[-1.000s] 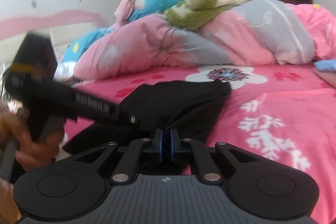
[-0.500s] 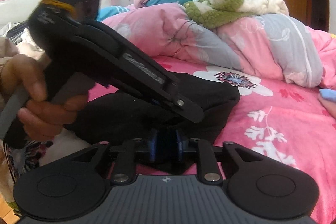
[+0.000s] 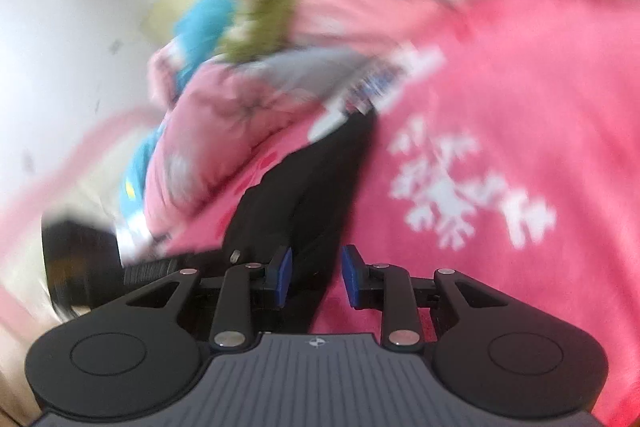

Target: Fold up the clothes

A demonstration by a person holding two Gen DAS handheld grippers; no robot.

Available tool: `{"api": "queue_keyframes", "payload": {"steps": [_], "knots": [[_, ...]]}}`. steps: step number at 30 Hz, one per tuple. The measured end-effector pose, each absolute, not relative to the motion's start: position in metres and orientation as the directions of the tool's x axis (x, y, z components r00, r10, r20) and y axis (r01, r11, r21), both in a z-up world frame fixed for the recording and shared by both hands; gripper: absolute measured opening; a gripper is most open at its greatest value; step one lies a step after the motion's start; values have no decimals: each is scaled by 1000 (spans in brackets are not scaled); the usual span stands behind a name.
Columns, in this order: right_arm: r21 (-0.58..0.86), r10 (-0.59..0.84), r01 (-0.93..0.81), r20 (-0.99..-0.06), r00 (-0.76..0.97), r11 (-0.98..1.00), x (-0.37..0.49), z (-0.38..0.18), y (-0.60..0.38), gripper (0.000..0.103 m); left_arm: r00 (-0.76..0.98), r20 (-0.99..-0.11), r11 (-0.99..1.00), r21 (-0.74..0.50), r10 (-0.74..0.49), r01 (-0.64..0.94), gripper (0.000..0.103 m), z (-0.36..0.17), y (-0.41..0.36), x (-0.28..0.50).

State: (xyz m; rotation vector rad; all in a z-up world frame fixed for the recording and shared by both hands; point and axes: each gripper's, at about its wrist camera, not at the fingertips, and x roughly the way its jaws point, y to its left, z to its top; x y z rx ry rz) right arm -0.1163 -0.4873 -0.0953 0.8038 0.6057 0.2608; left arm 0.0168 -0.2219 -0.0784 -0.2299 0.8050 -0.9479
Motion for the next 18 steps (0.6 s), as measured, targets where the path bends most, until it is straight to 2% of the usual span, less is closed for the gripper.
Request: {"api": "queue_keyframes", "payload": {"steps": [4,8,13,18], "knots": [[809,525,45,-421,740,586,-94,-107,-497,28,323,-506,580,-515,-800,631,15,-79,-222,17],[831,558,48,-414,719,555,-86,-112,-500,7,320,-500,575,-525,-805,627,15,-78,-223,17],[809,519,22,-397,757,587,-92,-102,-508,3,303,-486,556,-551,-820,622,15,-74,-227,18],[764,423,69,-427,799,641,-102,-105,-522,0,279,-477,532,-556,-834,639,15,-71,-238,17]]}}
